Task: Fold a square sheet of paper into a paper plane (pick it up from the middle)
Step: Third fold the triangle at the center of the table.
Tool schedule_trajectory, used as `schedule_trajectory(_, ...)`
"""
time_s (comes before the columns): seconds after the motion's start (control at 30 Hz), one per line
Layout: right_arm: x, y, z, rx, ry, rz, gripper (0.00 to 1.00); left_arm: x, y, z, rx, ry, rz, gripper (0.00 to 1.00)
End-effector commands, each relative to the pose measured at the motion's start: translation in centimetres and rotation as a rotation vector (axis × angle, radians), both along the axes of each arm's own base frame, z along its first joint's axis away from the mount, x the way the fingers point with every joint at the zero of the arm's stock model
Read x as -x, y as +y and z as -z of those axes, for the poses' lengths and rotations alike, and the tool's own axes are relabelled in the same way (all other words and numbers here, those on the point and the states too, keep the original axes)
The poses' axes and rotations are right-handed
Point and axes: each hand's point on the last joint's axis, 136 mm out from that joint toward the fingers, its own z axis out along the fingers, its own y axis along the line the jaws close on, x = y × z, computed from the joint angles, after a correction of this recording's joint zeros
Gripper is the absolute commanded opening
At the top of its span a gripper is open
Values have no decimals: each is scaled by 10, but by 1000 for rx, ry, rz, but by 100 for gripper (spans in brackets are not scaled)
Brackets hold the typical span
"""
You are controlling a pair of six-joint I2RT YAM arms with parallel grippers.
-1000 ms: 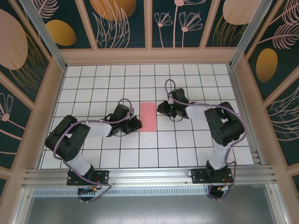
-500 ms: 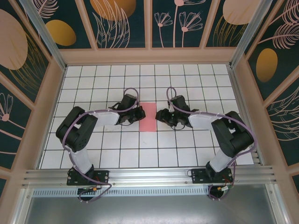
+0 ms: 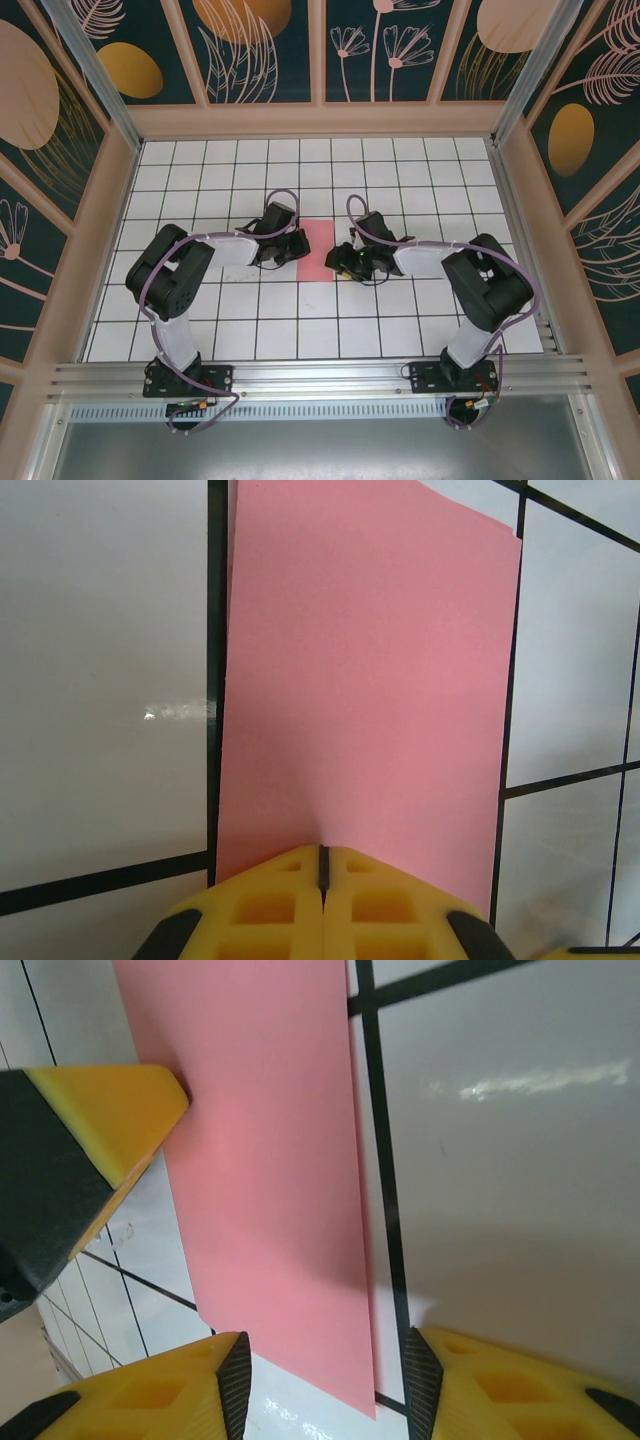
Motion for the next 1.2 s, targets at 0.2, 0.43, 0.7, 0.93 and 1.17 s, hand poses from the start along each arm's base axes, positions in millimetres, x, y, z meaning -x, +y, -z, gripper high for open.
schedule_trajectory(0.2,13,14,4,12,86,-21,46,24,26,45,-135,134,-31,2)
schedule_trajectory(0.43,16,24,0,-3,91,-38,45,27,26,47,-135,139,-28,2)
schedule_trajectory(0.7,16,35,-14,-112,61,-43,45,28,26,47,-128,142,-30,2)
schedule_trajectory(0.93,6,7,-2,77,28,32,45,29,26,47,-126,142,-29,2)
schedule_trajectory(1.17,9,1,6,109,50,45,45,29,26,47,-125,142,-31,2)
